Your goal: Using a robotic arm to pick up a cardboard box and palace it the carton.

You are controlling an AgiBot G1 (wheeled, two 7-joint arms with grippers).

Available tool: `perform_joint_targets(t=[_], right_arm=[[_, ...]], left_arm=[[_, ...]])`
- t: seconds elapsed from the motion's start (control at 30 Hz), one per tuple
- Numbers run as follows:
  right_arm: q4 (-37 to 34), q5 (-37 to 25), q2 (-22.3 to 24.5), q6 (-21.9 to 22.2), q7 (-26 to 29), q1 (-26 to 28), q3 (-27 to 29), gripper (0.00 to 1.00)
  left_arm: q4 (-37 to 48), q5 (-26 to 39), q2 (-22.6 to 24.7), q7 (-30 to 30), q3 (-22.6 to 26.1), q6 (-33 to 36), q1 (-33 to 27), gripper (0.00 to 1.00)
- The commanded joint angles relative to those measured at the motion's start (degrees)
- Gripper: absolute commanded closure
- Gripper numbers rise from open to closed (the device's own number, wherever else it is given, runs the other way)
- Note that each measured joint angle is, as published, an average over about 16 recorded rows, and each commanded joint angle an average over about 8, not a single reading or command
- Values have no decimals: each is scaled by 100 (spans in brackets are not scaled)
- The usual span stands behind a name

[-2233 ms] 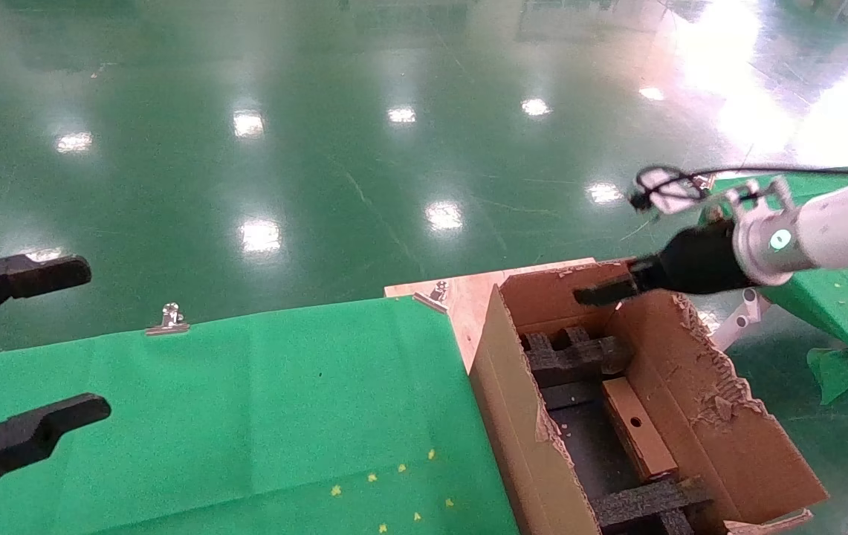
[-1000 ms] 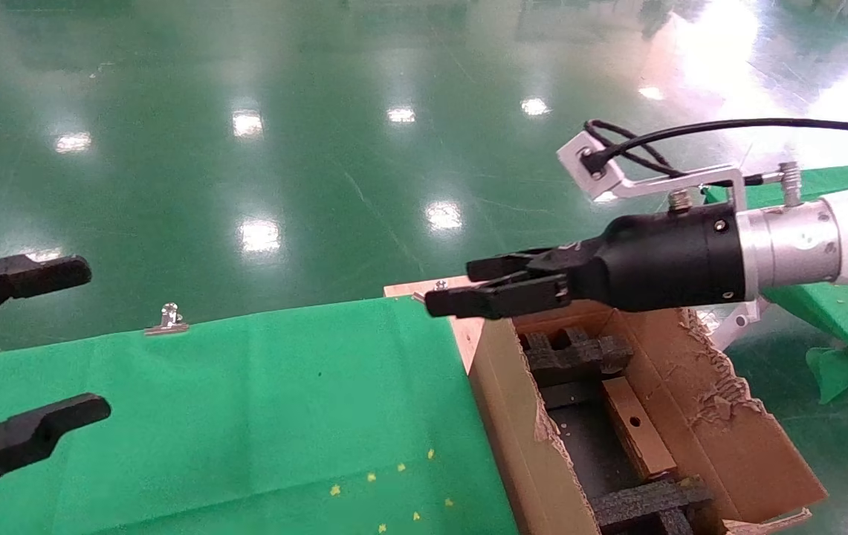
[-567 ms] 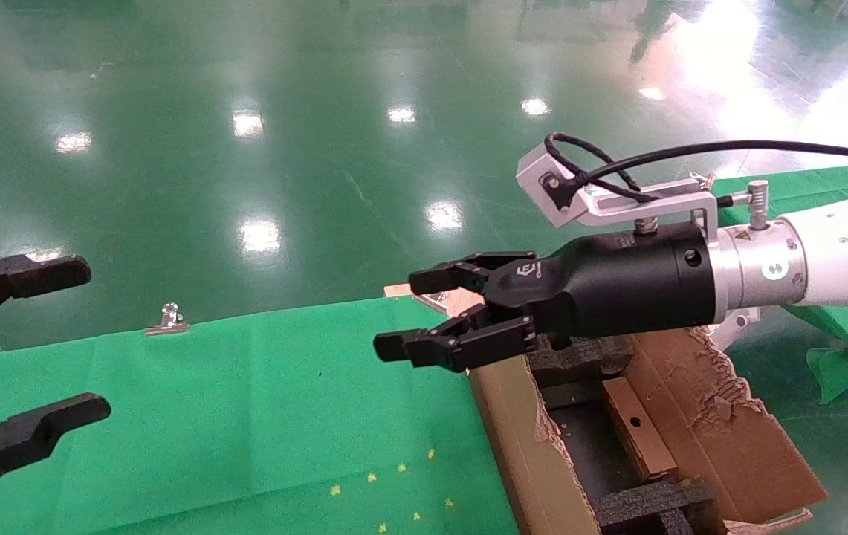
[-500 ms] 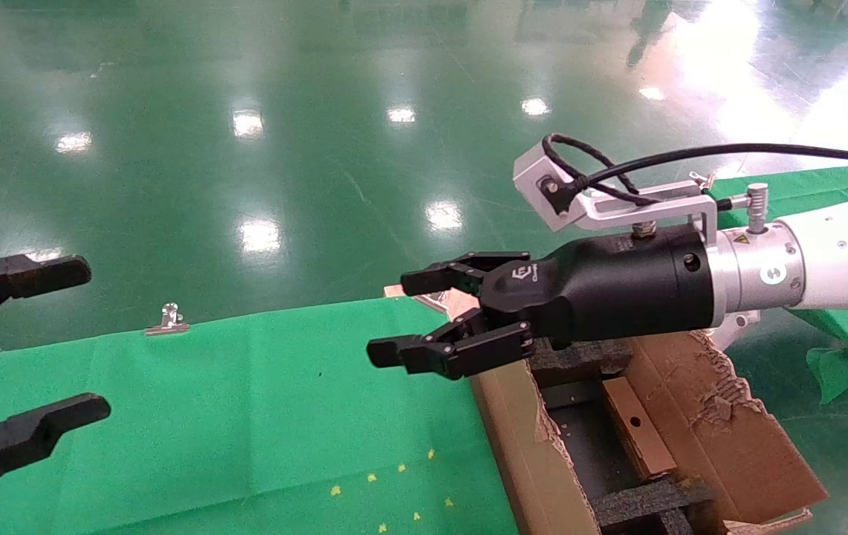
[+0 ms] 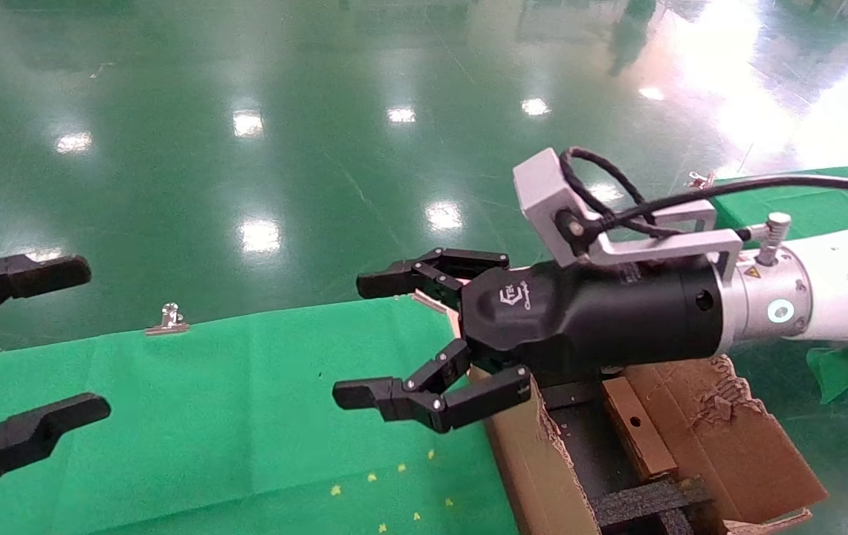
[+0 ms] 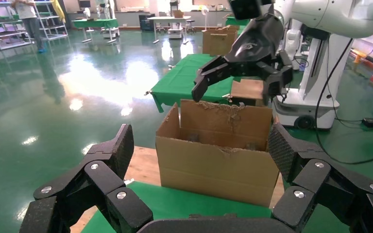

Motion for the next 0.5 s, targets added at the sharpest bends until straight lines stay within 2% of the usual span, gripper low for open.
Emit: perform_joint_targets(t=[0.03, 0.5], right_arm=[[59, -27, -33, -70, -114, -203, 301, 0], [457, -206, -255, -543, -885, -1566, 2329, 0]], left_arm=[[0, 0, 0, 0, 0, 0, 0, 0], [0, 0, 0, 0, 0, 0, 0, 0]])
